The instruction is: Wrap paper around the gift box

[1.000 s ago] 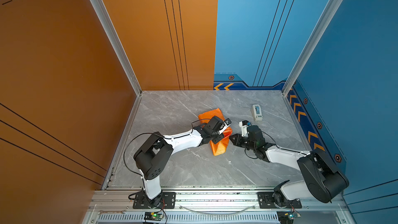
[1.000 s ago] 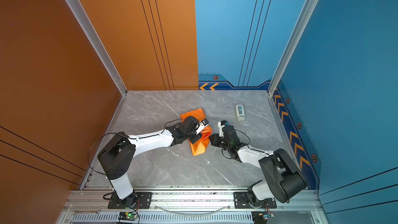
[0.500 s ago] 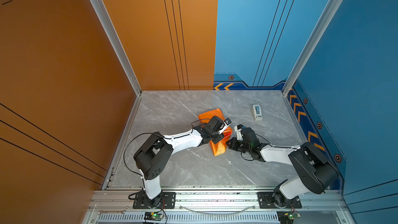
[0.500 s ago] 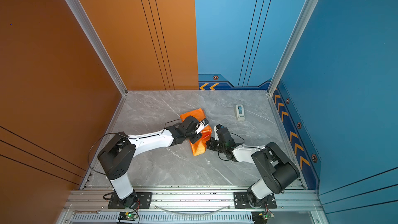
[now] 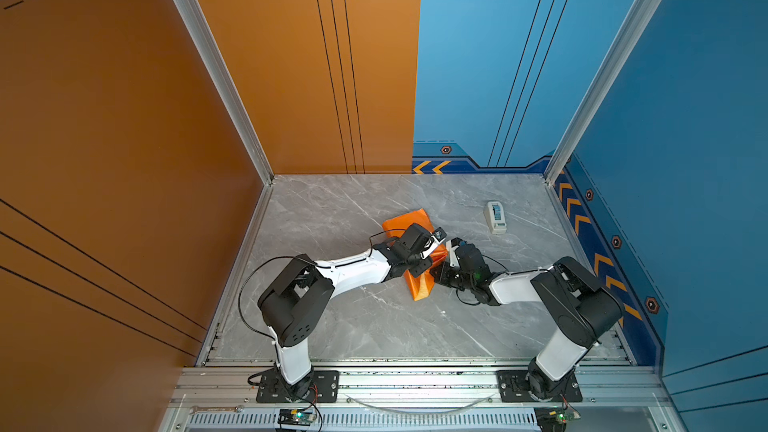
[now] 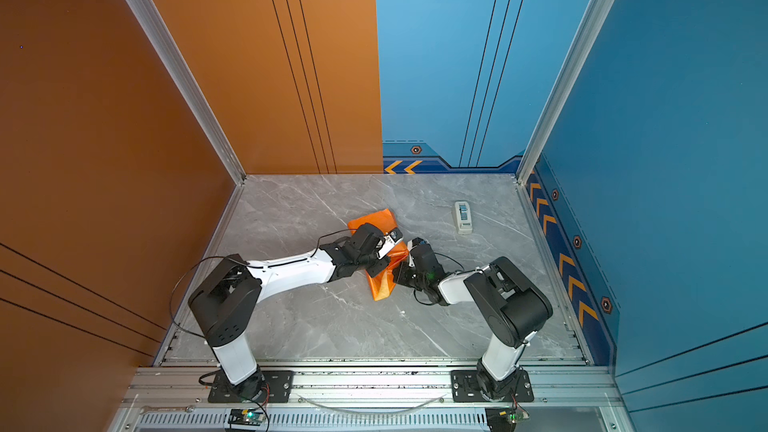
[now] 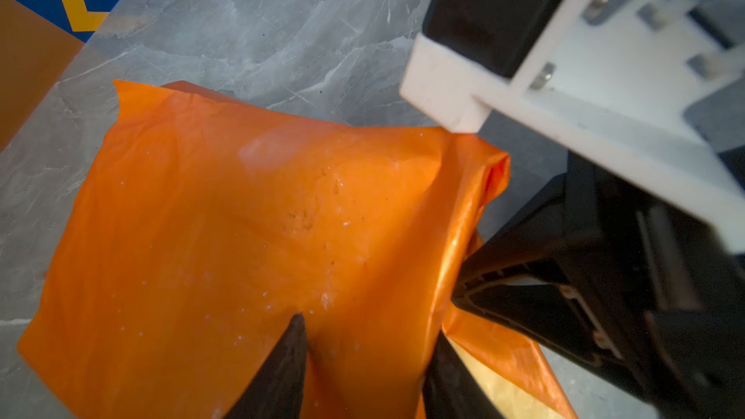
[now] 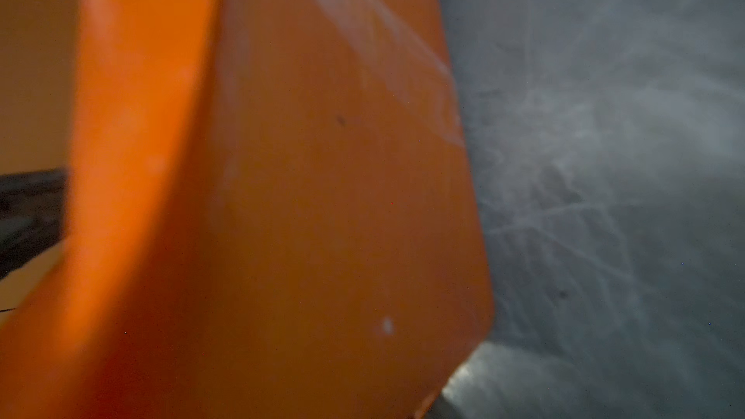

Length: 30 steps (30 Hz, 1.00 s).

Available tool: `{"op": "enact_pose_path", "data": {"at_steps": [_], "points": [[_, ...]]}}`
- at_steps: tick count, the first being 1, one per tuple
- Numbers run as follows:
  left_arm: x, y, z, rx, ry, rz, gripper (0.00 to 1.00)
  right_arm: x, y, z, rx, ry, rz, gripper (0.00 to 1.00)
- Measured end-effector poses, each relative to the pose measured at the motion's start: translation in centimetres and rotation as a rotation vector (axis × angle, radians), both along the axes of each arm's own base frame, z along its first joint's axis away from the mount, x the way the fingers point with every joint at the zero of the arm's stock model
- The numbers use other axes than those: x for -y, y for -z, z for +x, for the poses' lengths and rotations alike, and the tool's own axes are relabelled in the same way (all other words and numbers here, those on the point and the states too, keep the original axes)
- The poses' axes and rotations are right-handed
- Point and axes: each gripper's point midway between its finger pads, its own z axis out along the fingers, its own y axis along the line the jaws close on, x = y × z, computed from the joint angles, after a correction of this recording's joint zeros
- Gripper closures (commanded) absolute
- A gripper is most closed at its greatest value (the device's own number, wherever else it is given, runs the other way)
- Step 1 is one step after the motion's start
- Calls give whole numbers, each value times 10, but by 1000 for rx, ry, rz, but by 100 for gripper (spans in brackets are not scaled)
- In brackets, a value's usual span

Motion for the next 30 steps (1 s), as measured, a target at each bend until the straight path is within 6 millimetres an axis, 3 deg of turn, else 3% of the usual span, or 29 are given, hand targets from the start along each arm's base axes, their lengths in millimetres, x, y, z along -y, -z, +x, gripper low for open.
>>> {"op": "enact_pose_path", "data": {"at_steps": [11,21,30], "points": [[0,0,0,0,1,-2,55,-3,1,0,31,11,-22,91],[0,0,0,0,1,-3,55,-5,1,-12,39,-27,-34,88],[0,0,0,0,0,-5,55,-6,2,-19,52,-54,-14,92]]}}
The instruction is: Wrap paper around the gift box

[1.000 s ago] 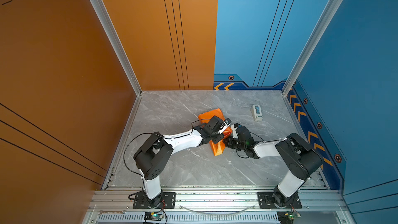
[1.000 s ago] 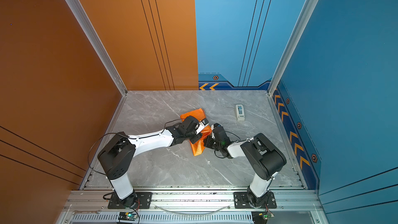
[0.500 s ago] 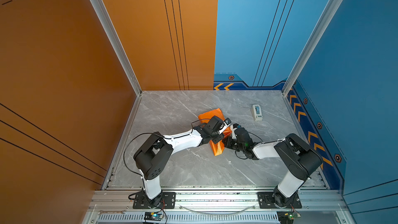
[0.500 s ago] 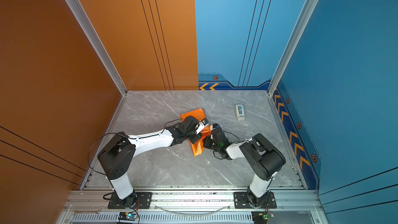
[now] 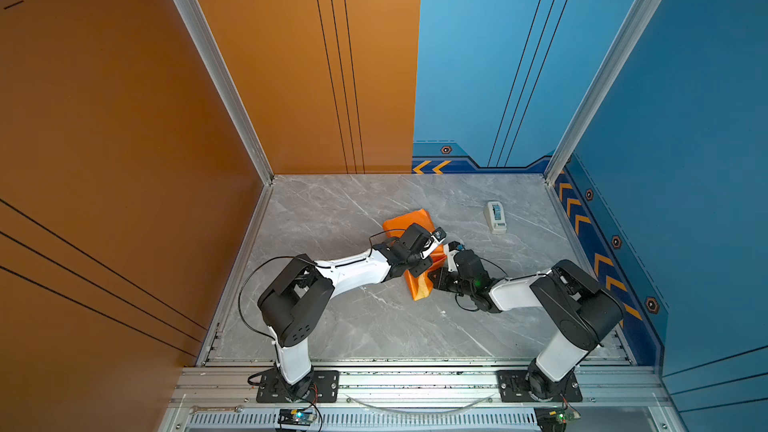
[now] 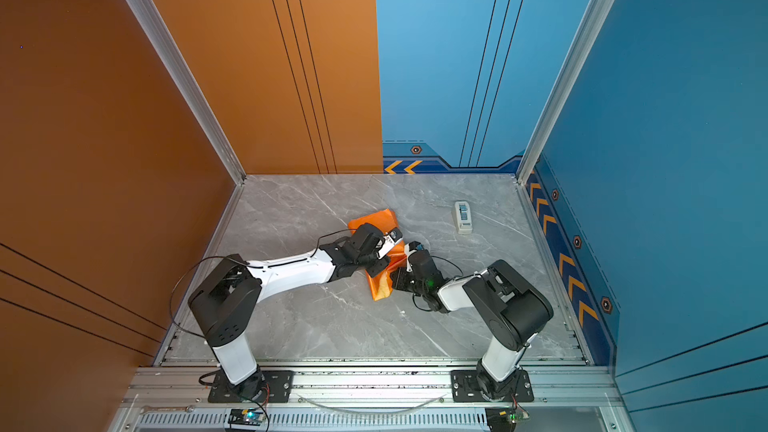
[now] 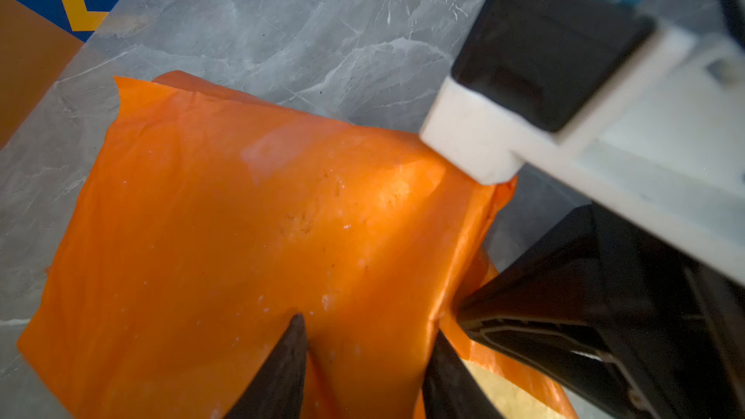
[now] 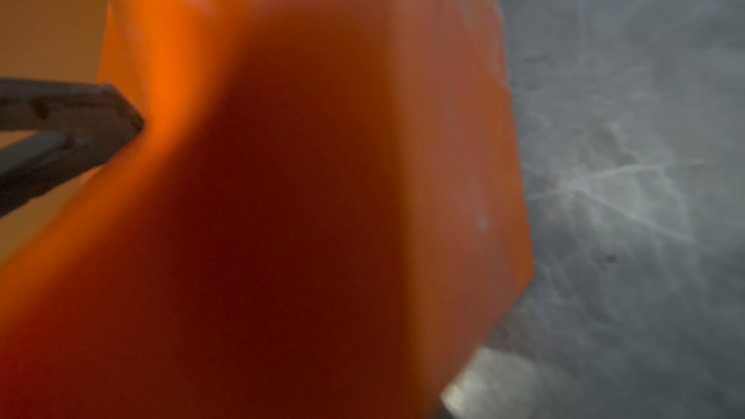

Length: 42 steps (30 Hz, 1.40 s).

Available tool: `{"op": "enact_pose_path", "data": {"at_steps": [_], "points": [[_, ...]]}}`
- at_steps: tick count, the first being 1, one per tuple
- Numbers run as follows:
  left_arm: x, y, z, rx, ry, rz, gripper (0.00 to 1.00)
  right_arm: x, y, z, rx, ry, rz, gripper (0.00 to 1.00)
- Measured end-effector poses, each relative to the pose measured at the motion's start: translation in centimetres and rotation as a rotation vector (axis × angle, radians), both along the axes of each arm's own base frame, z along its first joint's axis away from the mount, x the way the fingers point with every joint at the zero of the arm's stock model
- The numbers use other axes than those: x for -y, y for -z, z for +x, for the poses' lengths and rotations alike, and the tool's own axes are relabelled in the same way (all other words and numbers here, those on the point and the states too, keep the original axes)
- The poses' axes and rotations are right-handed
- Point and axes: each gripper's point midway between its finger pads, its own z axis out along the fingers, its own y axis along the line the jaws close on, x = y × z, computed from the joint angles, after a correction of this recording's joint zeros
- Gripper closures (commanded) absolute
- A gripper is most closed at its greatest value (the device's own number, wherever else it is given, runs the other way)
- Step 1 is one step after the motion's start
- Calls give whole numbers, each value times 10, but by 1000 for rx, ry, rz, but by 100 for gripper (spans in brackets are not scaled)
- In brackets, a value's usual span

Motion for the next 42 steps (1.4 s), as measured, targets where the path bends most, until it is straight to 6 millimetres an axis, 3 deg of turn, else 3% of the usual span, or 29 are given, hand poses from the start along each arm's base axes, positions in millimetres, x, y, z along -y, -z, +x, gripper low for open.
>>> {"op": "enact_pose_path", "data": {"at_steps": [12,18,22,28,32,38,42], "points": [[0,0,0,3,0,-3,55,-3,1,-20,-13,-56,30,94],[1,-1,-1,-2,0,-13,54,0,-7,-34,-24,-90,16,73],[4,-2,-3,-12,13,-26,54,14,-37,-40,3,-98,-3,60],[7,-4,-8,-36,33,-48,50,56,-110,-2,105,19,12,49],[11,-13,-13,-54,49,-74,46,67,-129,24,53,51,-41,43],[13,-67,-8,-15,21,-193,44,54,-116,54,-65,-3,-135,42],[-13,-100,1,-34,-109,-295,44,45,-94,61,-143,-61,-183,43]]}}
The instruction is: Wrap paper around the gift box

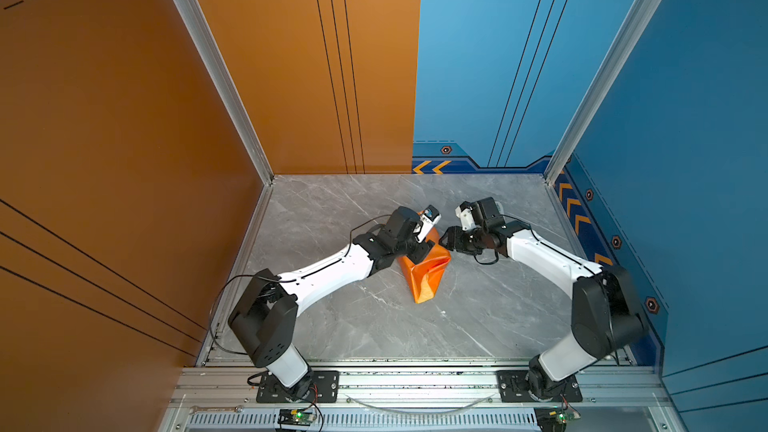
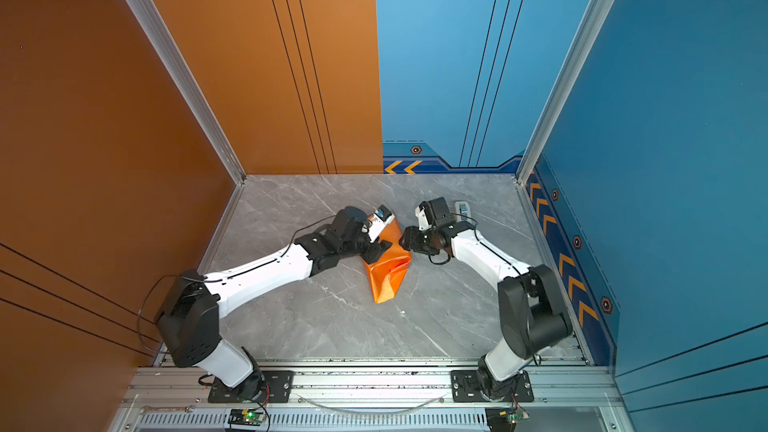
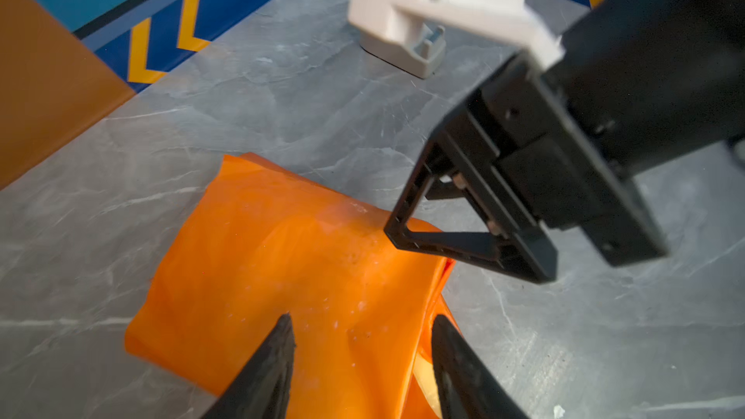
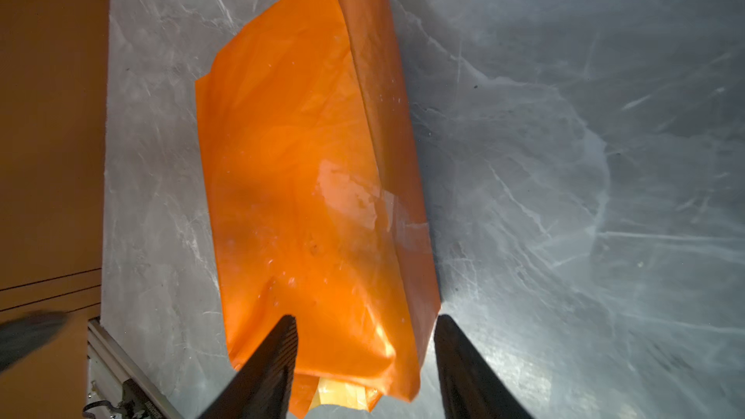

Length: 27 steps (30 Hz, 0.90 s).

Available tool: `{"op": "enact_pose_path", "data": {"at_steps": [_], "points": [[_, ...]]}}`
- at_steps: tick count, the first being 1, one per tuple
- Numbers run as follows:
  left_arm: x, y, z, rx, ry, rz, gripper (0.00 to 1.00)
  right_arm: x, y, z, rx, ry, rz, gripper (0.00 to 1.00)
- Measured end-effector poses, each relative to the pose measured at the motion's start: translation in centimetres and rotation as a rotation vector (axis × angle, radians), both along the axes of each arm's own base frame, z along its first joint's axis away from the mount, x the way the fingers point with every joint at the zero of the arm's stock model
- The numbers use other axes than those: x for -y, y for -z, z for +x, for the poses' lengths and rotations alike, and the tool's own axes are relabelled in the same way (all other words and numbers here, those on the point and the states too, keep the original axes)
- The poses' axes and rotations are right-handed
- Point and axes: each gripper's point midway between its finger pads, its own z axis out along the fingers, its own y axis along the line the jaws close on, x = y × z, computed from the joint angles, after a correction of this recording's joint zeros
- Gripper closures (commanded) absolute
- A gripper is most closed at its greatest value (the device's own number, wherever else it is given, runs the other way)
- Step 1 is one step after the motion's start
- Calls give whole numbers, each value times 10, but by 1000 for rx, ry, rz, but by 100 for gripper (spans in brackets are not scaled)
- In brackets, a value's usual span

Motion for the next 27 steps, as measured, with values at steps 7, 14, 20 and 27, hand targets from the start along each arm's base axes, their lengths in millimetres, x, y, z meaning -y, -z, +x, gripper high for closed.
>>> {"op": "enact_pose_path", "data": {"at_steps": [7,14,20,27], "points": [[-75,24,8,-258,-343,-196,43,-14,26,-15,-115,-82,-14,49],[-82,95,-16,-525,-450,-255,44,-22,29,-27,-150,-102,-13,55],[-63,105,-8,-571,-424,-318,50,-30,29,-42,-184,-76,-5,49],[-52,100,0,-545,-374,-325,47,-21,29,-43,-189,3,-33,51]]}}
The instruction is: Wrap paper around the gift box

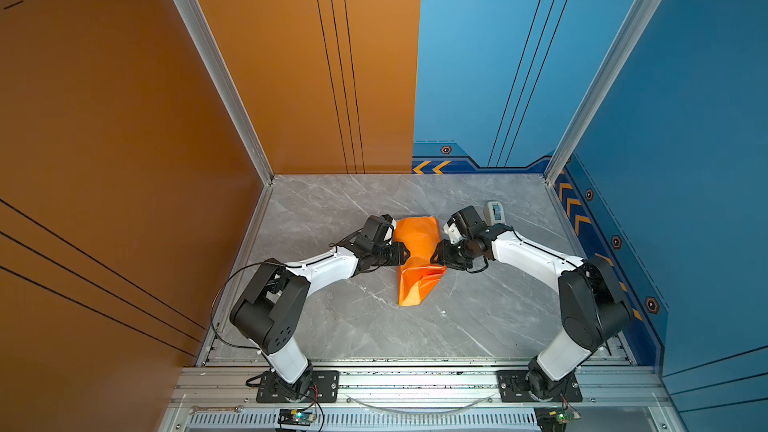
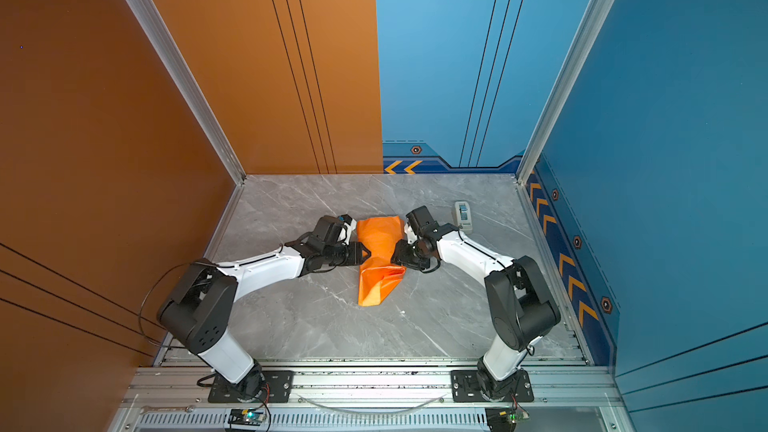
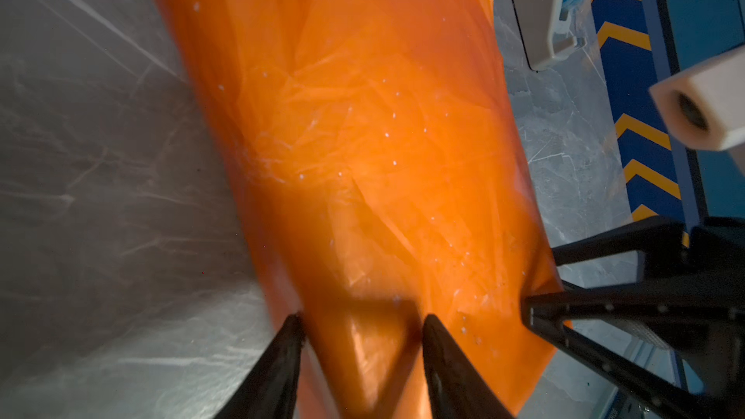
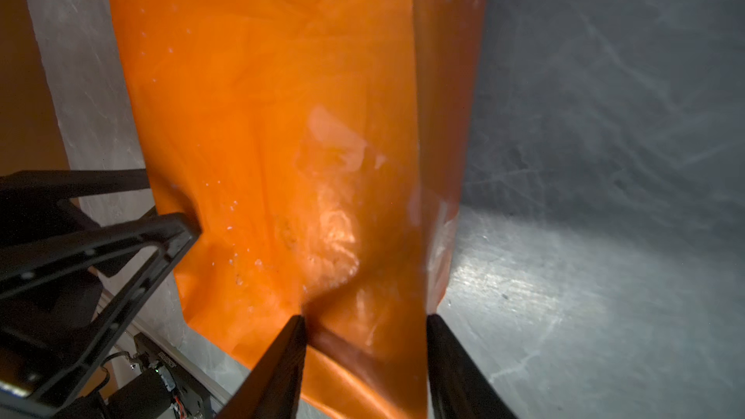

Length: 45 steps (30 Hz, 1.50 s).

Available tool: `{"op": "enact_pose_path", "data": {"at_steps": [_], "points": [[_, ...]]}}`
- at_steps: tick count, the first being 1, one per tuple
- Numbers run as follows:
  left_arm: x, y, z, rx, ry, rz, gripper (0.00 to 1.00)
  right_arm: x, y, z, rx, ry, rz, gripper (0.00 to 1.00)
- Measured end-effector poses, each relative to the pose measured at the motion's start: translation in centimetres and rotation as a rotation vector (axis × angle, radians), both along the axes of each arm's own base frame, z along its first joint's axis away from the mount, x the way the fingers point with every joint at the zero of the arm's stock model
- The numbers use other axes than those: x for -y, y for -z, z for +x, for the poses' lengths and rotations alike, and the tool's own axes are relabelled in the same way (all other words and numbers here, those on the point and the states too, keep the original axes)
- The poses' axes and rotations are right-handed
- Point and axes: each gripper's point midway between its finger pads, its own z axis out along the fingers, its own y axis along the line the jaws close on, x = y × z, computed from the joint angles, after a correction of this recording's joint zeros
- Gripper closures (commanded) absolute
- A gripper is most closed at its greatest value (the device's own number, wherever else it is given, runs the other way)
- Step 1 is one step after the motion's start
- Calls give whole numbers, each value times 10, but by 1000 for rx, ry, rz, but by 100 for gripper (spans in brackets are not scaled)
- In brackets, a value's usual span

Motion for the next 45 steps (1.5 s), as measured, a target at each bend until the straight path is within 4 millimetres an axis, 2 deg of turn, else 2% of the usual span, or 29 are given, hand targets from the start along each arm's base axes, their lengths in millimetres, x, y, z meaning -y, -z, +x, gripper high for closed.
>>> {"op": "enact_pose_path", "data": {"at_steps": [3,6,8,12,15,21,27,34,40,45], "points": [[-10,-11,-8,63,1,4,43,3,1,2,4,18,-13,53],[-21,-23,-30,143,17,-6,40,3,1,2,5,19,-14,53],[-22,-23,-48,186,44,-4,39,3,1,2,5,19,-14,54],[-18,-1,-85,212,127,57,38,3,1,3,10,19,-12,54],[-17,19,-101,201,170,106,38,2,1,3,10,18,-12,54],[-16,42,-96,190,172,149,39,2,1,3,12,15,-12,54],[-10,54,-89,193,168,151,46,2,1,3,12,13,-11,54],[-9,60,-79,203,139,166,49,0,2,3,20,8,-5,54],[-4,62,-68,214,116,173,59,-2,2,4,27,5,-2,55],[-7,63,-65,215,87,187,81,-6,2,4,43,-1,-10,55]]}}
